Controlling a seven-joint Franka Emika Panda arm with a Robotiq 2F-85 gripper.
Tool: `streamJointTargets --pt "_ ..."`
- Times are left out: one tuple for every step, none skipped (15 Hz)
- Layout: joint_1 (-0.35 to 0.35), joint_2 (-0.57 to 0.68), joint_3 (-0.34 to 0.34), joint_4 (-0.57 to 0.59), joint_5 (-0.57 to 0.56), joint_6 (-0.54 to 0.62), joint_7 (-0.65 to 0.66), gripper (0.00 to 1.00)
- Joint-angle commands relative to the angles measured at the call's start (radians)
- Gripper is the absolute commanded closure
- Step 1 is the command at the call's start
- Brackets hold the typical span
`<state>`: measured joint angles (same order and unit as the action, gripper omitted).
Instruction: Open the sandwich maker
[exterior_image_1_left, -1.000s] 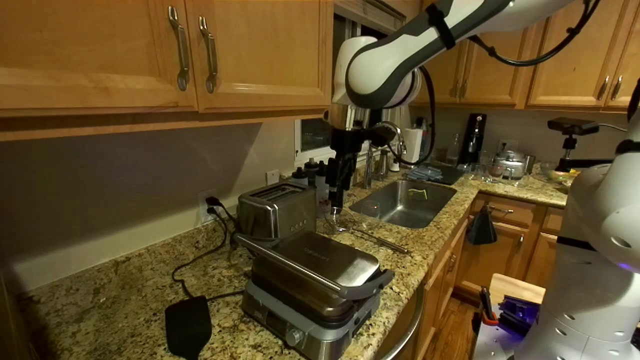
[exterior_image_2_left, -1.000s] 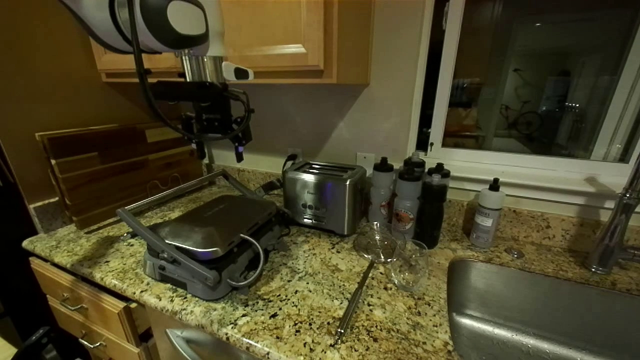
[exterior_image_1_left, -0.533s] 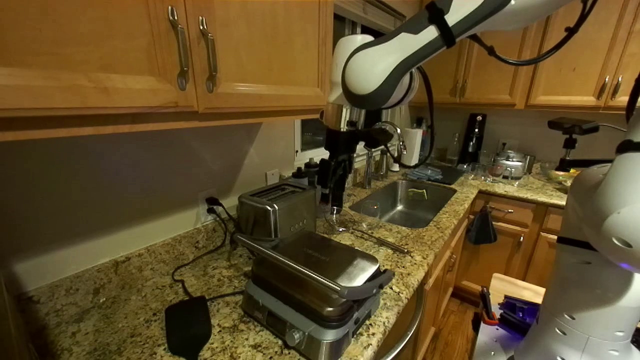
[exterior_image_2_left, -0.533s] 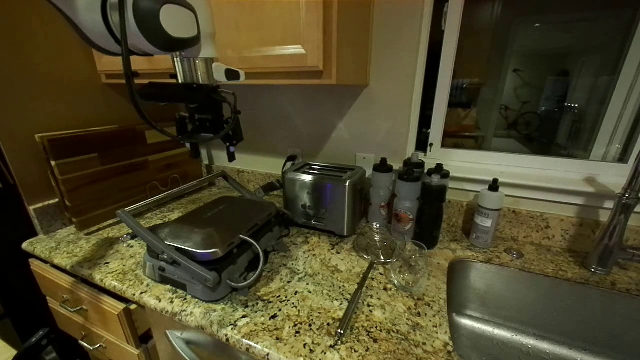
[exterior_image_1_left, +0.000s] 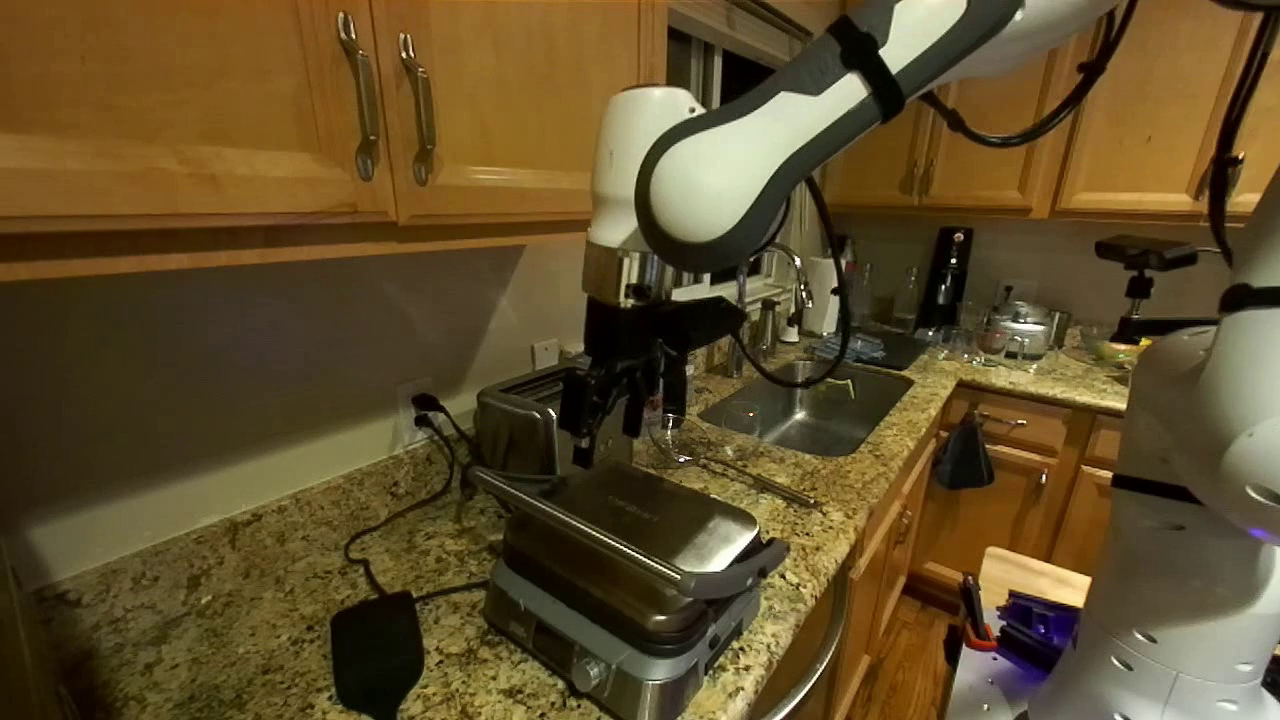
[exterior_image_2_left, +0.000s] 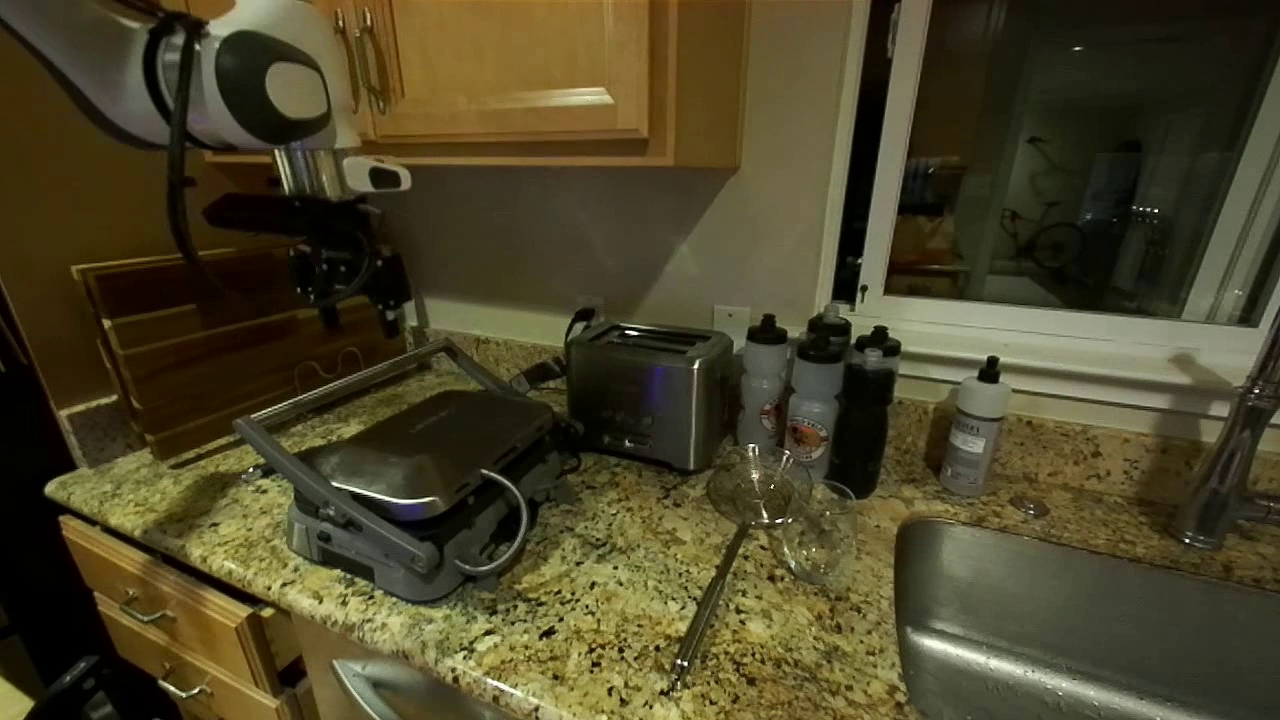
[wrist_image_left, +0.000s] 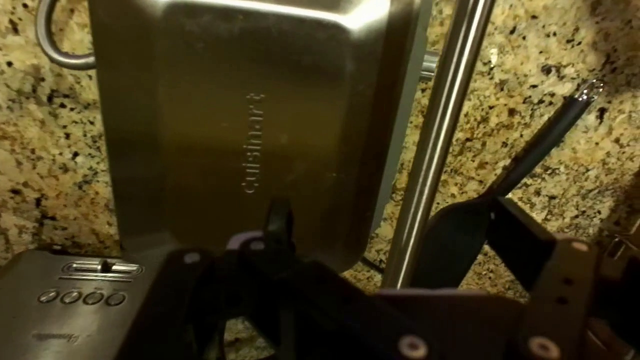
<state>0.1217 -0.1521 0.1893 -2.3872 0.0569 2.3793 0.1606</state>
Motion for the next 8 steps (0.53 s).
streamJointTargets --pt "0.016 0.087 0.017 0.038 -0.024 0.048 0.092 0.00" --pt "0.018 0.107 0.018 0.046 -0.031 0.059 0.107 0.00" --pt "0.018 0.129 0.015 0.055 -0.033 0.072 0.113 0.00" --pt "0.018 0.152 0.011 0.064 -0.032 0.080 0.111 0.00" --pt "0.018 0.174 0.006 0.074 -0.027 0.085 0.109 0.00" --pt "0.019 0.192 0.001 0.084 -0.024 0.088 0.109 0.00" --pt "0.020 0.210 -0.003 0.095 -0.019 0.087 0.104 0.00" --pt "0.021 0.229 -0.006 0.108 -0.011 0.086 0.095 0.00"
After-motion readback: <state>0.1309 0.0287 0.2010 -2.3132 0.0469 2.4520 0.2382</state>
